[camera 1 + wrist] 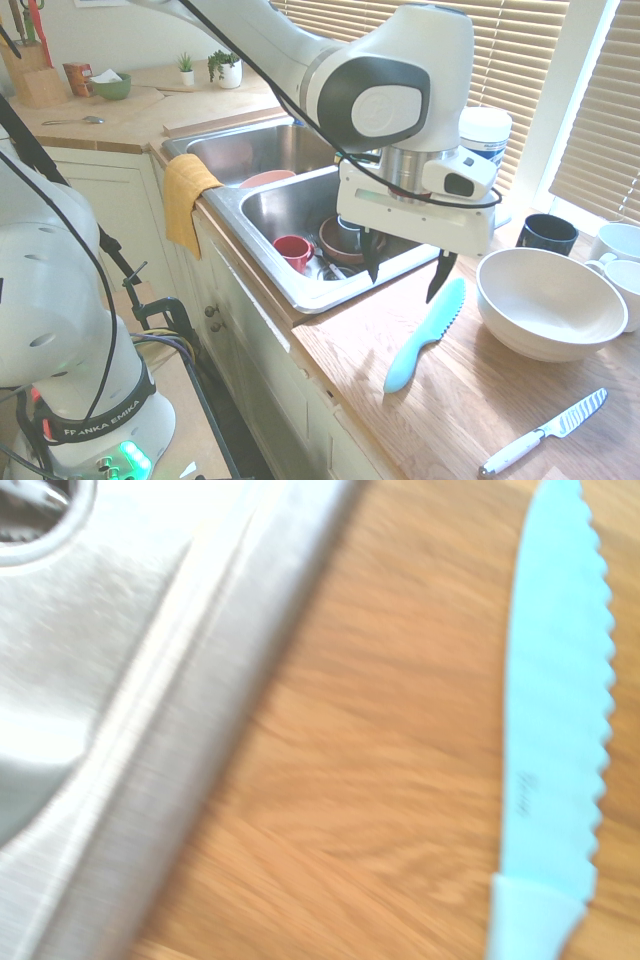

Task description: Put the knife into the sink

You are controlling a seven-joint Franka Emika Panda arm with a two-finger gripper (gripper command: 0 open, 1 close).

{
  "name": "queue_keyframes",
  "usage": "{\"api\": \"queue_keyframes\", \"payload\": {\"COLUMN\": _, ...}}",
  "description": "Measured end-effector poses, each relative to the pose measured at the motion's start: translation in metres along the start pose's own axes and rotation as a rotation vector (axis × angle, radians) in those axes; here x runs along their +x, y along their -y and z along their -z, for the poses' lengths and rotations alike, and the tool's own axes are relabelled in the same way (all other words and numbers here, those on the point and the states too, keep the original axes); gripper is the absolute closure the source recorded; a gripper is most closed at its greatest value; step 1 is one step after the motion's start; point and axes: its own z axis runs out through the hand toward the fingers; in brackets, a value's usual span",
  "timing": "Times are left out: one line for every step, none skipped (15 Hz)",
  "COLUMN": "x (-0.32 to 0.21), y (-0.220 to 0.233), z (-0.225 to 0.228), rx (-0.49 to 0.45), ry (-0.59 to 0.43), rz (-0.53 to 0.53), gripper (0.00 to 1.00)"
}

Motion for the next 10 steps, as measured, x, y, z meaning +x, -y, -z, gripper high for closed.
{"api": "queue_keyframes", "payload": {"x": 0.002, "y": -0.006, "z": -0.009, "rx": -0.005, "ry": 0.005, "rz": -0.007, "gripper": 0.00}}
{"api": "queue_keyframes", "payload": {"x": 0.004, "y": -0.009, "z": -0.016, "rx": -0.012, "ry": 0.007, "rz": -0.009, "gripper": 0.00}}
{"api": "queue_keyframes", "payload": {"x": 0.006, "y": -0.011, "z": -0.024, "rx": -0.016, "ry": 0.009, "rz": -0.010, "gripper": 0.00}}
{"api": "queue_keyframes", "payload": {"x": 0.008, "y": -0.012, "z": -0.030, "rx": -0.017, "ry": 0.012, "rz": -0.011, "gripper": 0.00}}
{"api": "queue_keyframes", "payload": {"x": 0.008, "y": -0.012, "z": -0.035, "rx": -0.019, "ry": 0.019, "rz": -0.012, "gripper": 0.00}}
{"api": "queue_keyframes", "payload": {"x": 0.008, "y": -0.012, "z": -0.040, "rx": -0.022, "ry": 0.026, "rz": -0.011, "gripper": 0.00}}
{"api": "queue_keyframes", "payload": {"x": 0.009, "y": -0.012, "z": -0.043, "rx": -0.025, "ry": 0.029, "rz": -0.010, "gripper": 0.00}}
{"api": "queue_keyframes", "payload": {"x": 0.009, "y": -0.013, "z": -0.046, "rx": -0.025, "ry": 0.032, "rz": -0.011, "gripper": 0.00}}
{"api": "queue_keyframes", "payload": {"x": 0.010, "y": -0.013, "z": -0.048, "rx": -0.025, "ry": 0.030, "rz": -0.012, "gripper": 0.00}}
{"api": "queue_keyframes", "payload": {"x": 0.011, "y": -0.014, "z": -0.050, "rx": -0.023, "ry": 0.025, "rz": -0.016, "gripper": 0.00}}
